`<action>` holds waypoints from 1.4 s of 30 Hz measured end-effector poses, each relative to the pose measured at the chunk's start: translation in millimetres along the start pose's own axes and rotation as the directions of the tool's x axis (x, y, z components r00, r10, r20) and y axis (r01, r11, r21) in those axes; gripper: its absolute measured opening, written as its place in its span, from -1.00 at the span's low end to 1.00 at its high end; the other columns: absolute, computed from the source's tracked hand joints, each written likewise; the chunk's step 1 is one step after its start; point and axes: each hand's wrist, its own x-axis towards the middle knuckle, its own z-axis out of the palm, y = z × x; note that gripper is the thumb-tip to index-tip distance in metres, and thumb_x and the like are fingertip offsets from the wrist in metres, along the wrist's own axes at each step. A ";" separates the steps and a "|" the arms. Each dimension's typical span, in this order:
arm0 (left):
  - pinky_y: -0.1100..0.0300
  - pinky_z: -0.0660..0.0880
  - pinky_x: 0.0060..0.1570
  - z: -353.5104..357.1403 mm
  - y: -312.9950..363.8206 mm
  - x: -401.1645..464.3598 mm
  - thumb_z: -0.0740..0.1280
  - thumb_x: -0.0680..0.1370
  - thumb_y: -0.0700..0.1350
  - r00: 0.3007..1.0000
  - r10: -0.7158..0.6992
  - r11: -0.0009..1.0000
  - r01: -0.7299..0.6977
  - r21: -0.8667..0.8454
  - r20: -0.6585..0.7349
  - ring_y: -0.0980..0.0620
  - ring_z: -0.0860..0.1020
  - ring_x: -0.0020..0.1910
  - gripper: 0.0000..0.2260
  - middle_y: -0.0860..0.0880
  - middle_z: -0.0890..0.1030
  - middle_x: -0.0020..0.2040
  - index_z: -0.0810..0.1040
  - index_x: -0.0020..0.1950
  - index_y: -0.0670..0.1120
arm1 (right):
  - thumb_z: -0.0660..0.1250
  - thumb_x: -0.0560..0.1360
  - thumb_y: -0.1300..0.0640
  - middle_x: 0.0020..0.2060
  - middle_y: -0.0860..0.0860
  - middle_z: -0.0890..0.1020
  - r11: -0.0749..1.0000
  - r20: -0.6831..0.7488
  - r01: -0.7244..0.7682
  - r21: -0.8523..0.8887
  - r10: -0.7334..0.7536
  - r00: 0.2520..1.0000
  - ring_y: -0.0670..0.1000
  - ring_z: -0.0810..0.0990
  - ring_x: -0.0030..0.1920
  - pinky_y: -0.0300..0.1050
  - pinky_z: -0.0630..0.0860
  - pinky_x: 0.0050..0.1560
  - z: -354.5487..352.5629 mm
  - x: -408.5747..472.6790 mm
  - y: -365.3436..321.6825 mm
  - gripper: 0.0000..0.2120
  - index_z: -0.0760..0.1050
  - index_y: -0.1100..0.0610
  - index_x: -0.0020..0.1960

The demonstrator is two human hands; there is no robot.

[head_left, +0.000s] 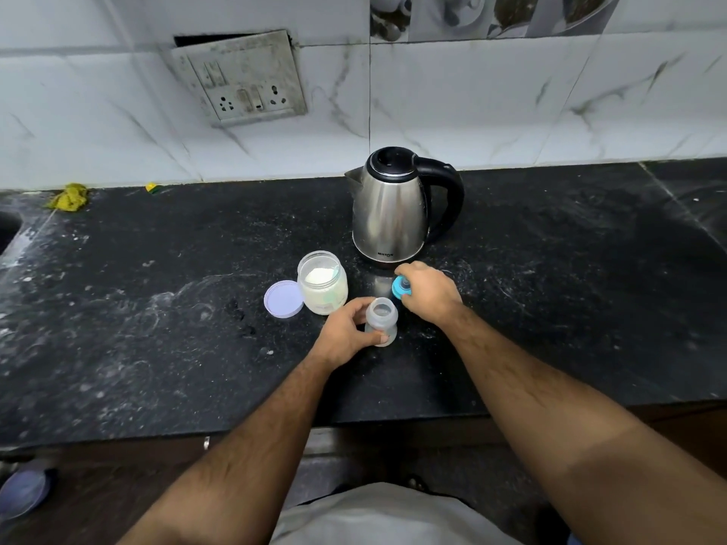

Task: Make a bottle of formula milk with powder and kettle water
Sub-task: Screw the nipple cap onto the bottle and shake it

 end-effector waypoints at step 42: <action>0.01 0.56 0.23 11.4 -13.6 4.5 0.64 0.28 -0.22 0.999 0.028 0.999 -0.029 0.018 0.021 0.06 0.65 0.08 -0.53 0.00 0.69 0.08 0.61 0.13 -0.06 | 0.43 0.42 -0.04 -0.08 0.00 0.60 0.948 0.123 0.187 -0.257 -0.160 0.979 0.02 0.57 -0.05 -0.15 0.26 -0.13 -55.3 -57.7 -59.1 -0.72 0.59 0.11 0.04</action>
